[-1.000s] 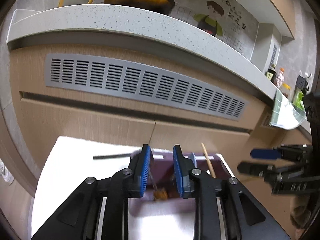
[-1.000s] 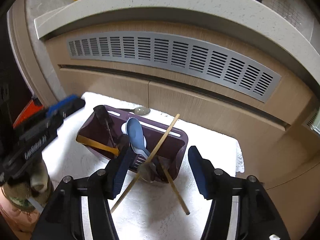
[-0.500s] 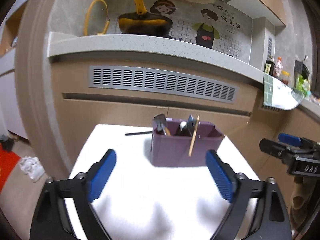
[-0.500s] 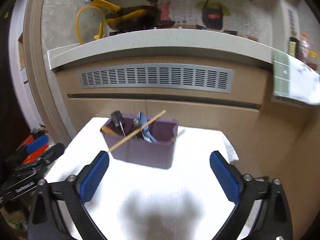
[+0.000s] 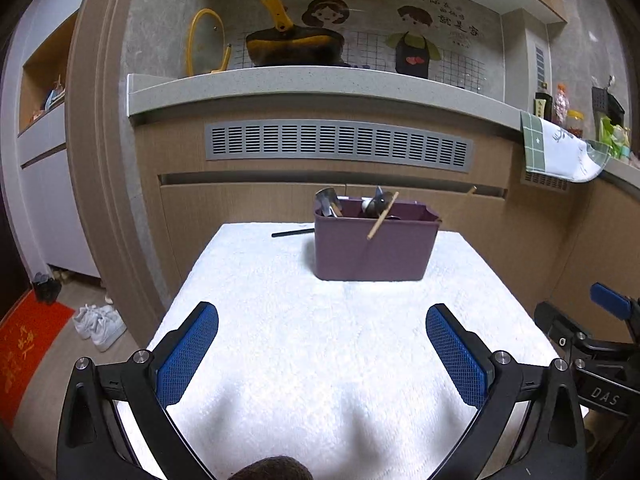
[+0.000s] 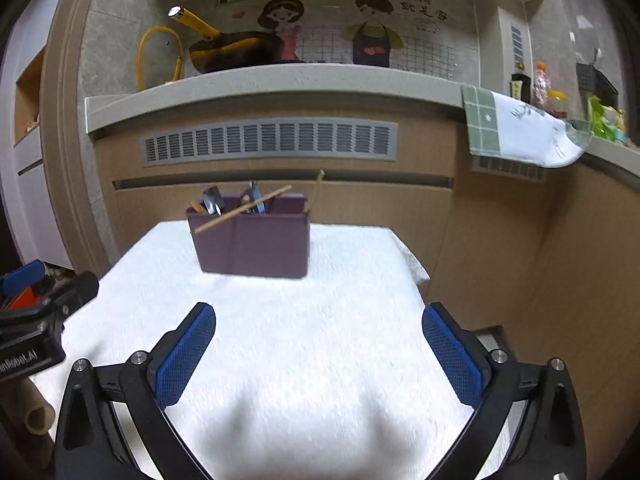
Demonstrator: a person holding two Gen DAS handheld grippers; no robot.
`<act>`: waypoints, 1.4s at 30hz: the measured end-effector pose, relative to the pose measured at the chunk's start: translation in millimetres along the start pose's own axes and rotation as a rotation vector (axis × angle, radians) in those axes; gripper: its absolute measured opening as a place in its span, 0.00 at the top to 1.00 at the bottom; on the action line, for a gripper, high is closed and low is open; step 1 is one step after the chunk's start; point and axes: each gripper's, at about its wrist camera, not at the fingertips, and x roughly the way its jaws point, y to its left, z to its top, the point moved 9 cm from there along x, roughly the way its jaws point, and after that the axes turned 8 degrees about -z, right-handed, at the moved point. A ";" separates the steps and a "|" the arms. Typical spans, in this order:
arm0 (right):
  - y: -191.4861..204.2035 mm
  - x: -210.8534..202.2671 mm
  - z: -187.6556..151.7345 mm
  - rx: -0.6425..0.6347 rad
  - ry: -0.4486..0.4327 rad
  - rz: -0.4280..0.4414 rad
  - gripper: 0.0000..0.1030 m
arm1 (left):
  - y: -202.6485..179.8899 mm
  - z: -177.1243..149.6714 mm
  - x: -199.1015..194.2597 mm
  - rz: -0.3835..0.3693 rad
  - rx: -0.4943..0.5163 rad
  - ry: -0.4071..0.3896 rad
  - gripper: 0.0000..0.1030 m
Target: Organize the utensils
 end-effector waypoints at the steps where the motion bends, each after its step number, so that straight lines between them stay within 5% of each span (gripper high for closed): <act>1: -3.2 0.8 -3.4 0.007 0.010 -0.004 0.00 | -2.4 -1.4 -0.9 0.001 0.009 0.003 0.00; 42: -7.6 -4.0 -8.0 0.008 0.016 0.018 0.00 | -14.6 -8.9 4.2 -0.032 0.031 0.056 0.00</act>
